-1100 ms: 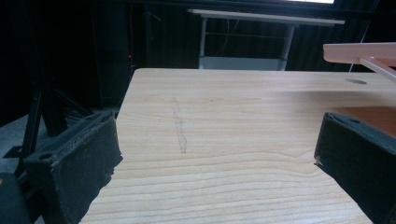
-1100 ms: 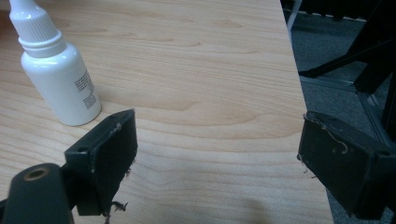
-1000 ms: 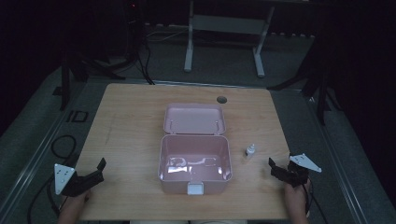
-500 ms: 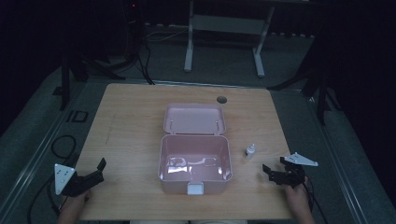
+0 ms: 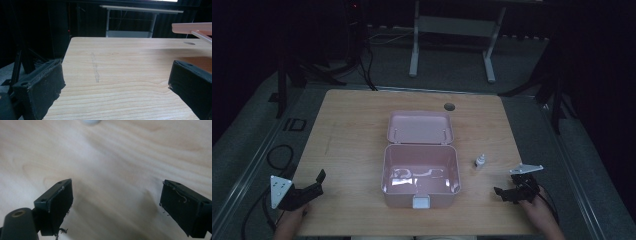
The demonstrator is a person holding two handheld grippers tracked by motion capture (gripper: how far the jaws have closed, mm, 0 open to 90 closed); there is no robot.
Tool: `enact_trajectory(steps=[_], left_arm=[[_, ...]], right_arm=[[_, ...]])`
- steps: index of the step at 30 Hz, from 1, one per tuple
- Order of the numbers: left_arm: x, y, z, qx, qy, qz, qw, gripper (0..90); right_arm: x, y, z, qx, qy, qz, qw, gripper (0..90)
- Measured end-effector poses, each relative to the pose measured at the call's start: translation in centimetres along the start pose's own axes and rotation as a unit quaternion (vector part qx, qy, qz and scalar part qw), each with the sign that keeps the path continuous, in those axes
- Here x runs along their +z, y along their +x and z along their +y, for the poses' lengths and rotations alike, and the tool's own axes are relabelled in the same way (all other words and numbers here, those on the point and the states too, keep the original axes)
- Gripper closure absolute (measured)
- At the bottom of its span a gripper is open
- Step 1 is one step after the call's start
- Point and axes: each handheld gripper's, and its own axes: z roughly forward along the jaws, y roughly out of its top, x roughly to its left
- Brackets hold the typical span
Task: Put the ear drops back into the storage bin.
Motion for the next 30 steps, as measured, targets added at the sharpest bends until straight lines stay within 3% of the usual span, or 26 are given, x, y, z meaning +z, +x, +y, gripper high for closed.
enact_trajectory(steps=[1,2,4,5,7,10,11,12,13,16,17,18,22,23,27,28,30], left_arm=[[0.0,0.0,0.0,0.0,0.0,0.0,1.0,0.4],[0.0,0.0,0.0,0.0,0.0,0.0,1.0,0.4],[0.0,0.0,0.0,0.0,0.0,0.0,1.0,0.4],[0.0,0.0,0.0,0.0,0.0,0.0,1.0,0.4],[0.0,0.0,0.0,0.0,0.0,0.0,1.0,0.4],[0.0,0.0,0.0,0.001,-0.001,0.001,1.0,0.4],[0.0,0.0,0.0,0.001,-0.001,0.001,1.0,0.4],[0.0,0.0,0.0,0.001,0.0,0.001,1.0,0.4],[0.0,0.0,0.0,0.001,-0.001,0.001,1.0,0.4],[0.0,0.0,0.0,0.0,0.0,0.0,1.0,0.4],[0.0,0.0,0.0,0.0,0.0,0.001,1.0,0.4],[0.0,0.0,0.0,0.0,0.0,0.001,1.0,0.4],[0.0,0.0,0.0,0.0,0.0,0.0,1.0,0.4],[0.0,0.0,0.0,0.0,0.0,0.001,1.0,0.4],[0.0,0.0,0.0,0.0,0.0,0.0,1.0,0.4],[0.0,0.0,0.0,0.0,0.0,0.0,1.0,0.4],[0.0,0.0,0.0,0.0,0.0,0.0,1.0,0.4]], right_arm=[[-0.3,0.1,0.3,-0.013,0.028,0.0,0.9995,11.1],[-0.3,0.1,0.3,-0.013,0.028,0.0,0.9995,11.1],[-0.7,0.2,0.6,-0.022,0.062,0.006,0.9978,11.0],[-0.9,0.3,0.8,-0.03,0.095,0.006,0.995,11.0],[-1.0,0.3,0.9,-0.035,0.108,0.008,0.9935,11.0],[-1.3,0.4,1.1,-0.043,0.157,0.02,0.9864,11.0],[-1.3,0.6,1.2,-0.047,0.191,0.03,0.9801,11.0],[-1.3,0.7,1.2,-0.049,0.21,0.034,0.9759,11.0],[-1.3,0.7,1.2,-0.049,0.21,0.034,0.9759,11.0],[-1.2,1.0,1.2,-0.062,0.261,0.038,0.9626,11.1],[-1.1,1.2,1.2,-0.075,0.288,0.04,0.9538,11.2],[-1.1,1.2,1.2,-0.075,0.288,0.04,0.9538,11.2],[-1.1,1.6,1.6,-0.087,0.328,0.047,0.9394,12.6],[-1.1,1.7,1.7,-0.089,0.341,0.05,0.9343,12.6],[-0.8,1.8,2.0,-0.092,0.374,0.054,0.9213,12.6],[-0.8,1.8,2.1,-0.094,0.379,0.054,0.9188,12.6],[-0.8,1.8,2.5,-0.093,0.381,0.057,0.918,12.4]])
